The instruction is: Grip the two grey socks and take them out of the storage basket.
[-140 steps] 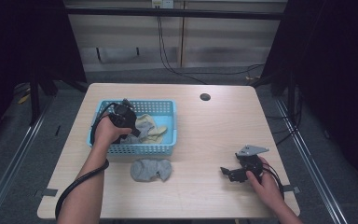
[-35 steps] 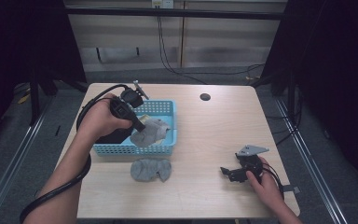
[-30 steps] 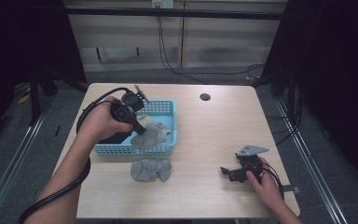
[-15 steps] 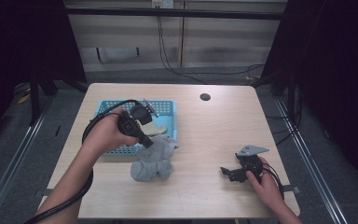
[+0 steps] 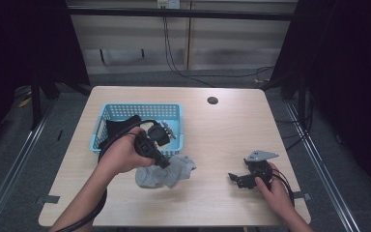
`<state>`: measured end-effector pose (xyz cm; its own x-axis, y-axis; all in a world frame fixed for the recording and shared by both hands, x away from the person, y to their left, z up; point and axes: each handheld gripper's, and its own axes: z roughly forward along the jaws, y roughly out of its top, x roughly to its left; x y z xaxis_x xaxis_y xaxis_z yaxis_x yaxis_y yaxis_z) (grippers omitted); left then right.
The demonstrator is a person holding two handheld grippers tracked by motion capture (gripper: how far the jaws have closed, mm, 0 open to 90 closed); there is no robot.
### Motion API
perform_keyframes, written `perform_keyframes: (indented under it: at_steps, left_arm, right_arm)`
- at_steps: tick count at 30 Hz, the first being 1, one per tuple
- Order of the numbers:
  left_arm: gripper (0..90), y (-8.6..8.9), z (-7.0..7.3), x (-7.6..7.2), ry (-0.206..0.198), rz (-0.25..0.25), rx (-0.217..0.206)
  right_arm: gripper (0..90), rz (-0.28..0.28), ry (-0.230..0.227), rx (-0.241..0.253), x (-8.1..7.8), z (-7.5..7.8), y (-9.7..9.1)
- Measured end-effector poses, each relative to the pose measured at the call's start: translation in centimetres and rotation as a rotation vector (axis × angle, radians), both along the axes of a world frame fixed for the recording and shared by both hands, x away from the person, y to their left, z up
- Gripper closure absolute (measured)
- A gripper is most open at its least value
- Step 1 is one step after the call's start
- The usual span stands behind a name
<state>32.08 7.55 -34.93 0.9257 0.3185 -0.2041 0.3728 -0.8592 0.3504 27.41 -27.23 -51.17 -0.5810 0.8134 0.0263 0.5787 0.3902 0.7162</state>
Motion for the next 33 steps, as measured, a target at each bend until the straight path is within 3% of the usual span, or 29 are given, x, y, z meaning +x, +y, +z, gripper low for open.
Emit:
perform_keyframes:
  at_steps: [16,26,33]
  left_arm:
    - [88.3,-1.7,-4.3,-0.8,0.048,-0.043,0.011]
    - [87.9,-2.1,-6.9,-0.6,0.057,-0.031,0.05]
    - [86.7,-1.9,-7.5,-0.5,0.06,-0.009,0.058]
  right_arm:
    - [10.5,0.001,-0.001,0.0,0.0,0.0,0.0]
    - [10.5,0.001,-0.001,0.0,0.0,0.0,0.0]
    - [10.5,-0.001,0.0,0.0,0.0,0.0,0.0]
